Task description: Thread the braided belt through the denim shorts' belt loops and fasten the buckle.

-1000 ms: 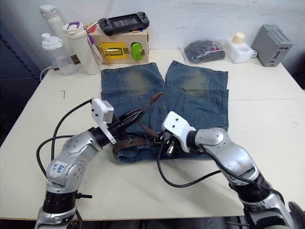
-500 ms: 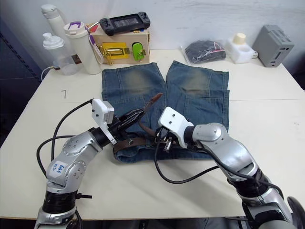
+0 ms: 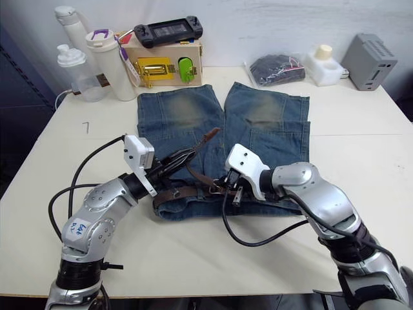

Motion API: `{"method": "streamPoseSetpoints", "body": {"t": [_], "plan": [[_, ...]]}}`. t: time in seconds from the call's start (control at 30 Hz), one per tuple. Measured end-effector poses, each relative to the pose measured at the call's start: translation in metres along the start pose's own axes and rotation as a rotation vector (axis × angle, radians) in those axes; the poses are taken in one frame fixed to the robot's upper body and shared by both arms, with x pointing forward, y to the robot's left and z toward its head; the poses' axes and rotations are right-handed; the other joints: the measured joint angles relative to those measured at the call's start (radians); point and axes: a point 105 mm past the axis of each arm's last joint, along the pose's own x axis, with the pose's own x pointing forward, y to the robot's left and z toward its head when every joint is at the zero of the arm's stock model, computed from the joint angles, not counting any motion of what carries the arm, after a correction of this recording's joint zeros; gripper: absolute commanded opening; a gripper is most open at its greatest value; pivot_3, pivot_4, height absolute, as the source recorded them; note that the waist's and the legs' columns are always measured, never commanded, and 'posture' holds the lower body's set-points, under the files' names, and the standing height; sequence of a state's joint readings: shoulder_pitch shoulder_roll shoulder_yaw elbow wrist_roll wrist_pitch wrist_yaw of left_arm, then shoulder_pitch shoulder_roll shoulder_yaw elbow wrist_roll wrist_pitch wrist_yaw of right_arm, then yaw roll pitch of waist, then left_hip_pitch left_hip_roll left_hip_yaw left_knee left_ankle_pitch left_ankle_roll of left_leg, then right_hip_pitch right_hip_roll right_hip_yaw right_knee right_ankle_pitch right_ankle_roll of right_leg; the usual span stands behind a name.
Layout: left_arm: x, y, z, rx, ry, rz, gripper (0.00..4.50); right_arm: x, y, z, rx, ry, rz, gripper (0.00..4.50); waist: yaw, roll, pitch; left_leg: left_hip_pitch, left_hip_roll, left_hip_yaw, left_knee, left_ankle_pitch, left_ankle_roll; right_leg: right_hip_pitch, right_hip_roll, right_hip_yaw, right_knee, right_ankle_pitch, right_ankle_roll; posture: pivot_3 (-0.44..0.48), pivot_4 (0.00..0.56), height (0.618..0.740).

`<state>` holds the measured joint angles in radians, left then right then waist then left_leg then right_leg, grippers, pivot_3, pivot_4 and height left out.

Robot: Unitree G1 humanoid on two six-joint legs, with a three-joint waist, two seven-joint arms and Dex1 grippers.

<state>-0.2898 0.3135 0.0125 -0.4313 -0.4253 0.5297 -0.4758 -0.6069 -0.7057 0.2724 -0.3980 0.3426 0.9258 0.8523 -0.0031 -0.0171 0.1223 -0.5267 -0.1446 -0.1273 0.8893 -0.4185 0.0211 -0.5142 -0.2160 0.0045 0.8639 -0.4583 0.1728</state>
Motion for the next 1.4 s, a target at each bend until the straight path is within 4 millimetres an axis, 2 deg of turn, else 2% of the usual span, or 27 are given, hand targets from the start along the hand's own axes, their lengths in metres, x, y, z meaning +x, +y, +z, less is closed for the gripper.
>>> {"method": "streamPoseSetpoints", "body": {"t": [0.27, 0.47, 0.57, 0.77, 1.4], "plan": [[-0.015, -0.005, -0.009, 0.018, 0.026, 0.003, 0.00, 0.002, -0.008, 0.004, -0.071, 0.025, 0.132, 0.04, 0.000, 0.000, 0.000, 0.000, 0.000, 0.000, -0.001, 0.000, 0.000, 0.000, 0.000, 0.000, -0.001, 0.000, 0.000, 0.000, 0.150, 0.645], [-0.017, -0.008, -0.006, 0.036, 0.018, 0.010, 0.00, 0.008, -0.005, 0.009, -0.111, 0.038, 0.218, 0.04, 0.002, 0.000, 0.001, 0.000, 0.000, 0.000, 0.000, 0.000, 0.000, 0.000, 0.000, 0.000, -0.001, 0.000, 0.000, 0.000, 0.150, 0.645], [-0.018, -0.008, -0.006, 0.038, 0.019, 0.016, 0.00, 0.011, -0.006, 0.011, -0.133, 0.044, 0.235, 0.04, 0.001, 0.000, 0.001, 0.000, 0.000, 0.000, -0.001, 0.000, 0.000, 0.000, 0.000, 0.000, -0.001, 0.000, 0.000, 0.000, 0.150, 0.645], [-0.017, -0.009, -0.006, 0.044, 0.017, 0.025, 0.00, 0.018, -0.010, 0.004, -0.141, 0.083, 0.253, 0.04, 0.000, 0.000, 0.001, 0.000, 0.000, 0.000, -0.001, 0.000, 0.000, 0.000, 0.000, 0.000, -0.001, 0.000, 0.000, 0.000, 0.150, 0.645], [-0.016, -0.008, -0.003, 0.064, 0.016, 0.027, 0.00, 0.027, -0.003, 0.002, -0.232, 0.126, 0.267, 0.04, -0.001, 0.000, 0.001, 0.001, 0.001, 0.000, -0.001, 0.000, 0.000, 0.000, 0.000, -0.001, -0.001, 0.000, 0.000, 0.000, 0.150, 0.645]]}}
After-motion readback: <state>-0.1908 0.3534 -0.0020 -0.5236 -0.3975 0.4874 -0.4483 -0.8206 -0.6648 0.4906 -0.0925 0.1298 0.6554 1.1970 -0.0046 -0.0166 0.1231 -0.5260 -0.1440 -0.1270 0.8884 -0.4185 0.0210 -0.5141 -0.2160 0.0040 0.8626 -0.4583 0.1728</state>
